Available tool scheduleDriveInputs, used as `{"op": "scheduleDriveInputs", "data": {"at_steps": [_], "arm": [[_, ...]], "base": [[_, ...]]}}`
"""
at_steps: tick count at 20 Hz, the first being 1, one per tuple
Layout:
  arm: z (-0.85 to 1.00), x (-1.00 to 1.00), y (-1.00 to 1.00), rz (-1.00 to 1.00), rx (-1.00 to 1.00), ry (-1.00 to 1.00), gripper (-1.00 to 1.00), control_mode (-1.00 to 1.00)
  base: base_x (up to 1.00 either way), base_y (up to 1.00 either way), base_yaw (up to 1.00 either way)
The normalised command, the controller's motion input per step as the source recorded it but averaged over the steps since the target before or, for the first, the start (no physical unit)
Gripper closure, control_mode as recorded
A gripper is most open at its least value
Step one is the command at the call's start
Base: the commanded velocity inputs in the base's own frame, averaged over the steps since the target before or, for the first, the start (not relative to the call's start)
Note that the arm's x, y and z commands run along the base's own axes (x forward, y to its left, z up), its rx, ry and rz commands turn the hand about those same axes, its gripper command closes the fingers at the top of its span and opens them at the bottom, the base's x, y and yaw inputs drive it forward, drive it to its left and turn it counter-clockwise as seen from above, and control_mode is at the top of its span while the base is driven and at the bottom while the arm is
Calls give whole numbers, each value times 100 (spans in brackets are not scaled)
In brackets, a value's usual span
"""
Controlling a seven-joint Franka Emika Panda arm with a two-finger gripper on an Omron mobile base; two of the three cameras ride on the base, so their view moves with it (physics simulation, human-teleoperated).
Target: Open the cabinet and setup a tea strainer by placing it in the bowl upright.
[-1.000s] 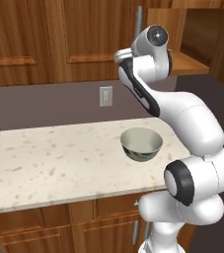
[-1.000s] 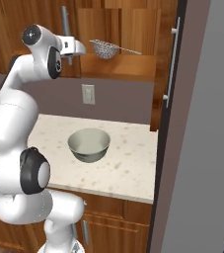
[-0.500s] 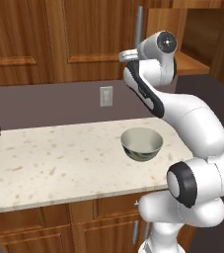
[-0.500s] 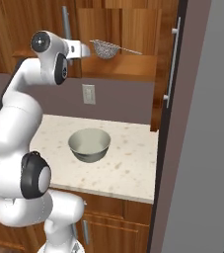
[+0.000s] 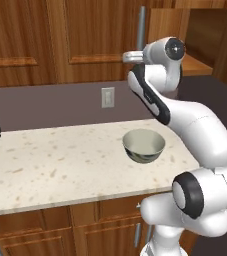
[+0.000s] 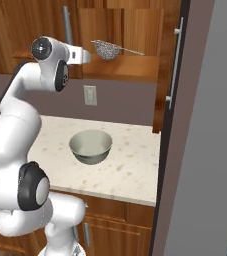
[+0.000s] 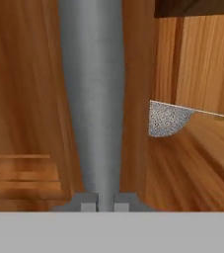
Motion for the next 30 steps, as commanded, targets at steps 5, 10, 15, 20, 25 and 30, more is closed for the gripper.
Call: {"op": "scheduleDriveInputs", "data": {"at_steps": [5,10,15,20,25,30], "arm": [[31,-84,39,-17,0,-2,100,-100],[29,-80,76,-25,-2,-1,100,-100],[16,-81,60,-24,0,0,100,-100],[0,-17,-18,-4,5,3,100,-100],[0,0,-31,0,9,1,100,-100],[-6,23,-75,0,17,0,100,-100]], "base": [[0,0,0],[0,0,0],[0,0,0],[0,0,0],[0,0,0],[0,0,0]]}}
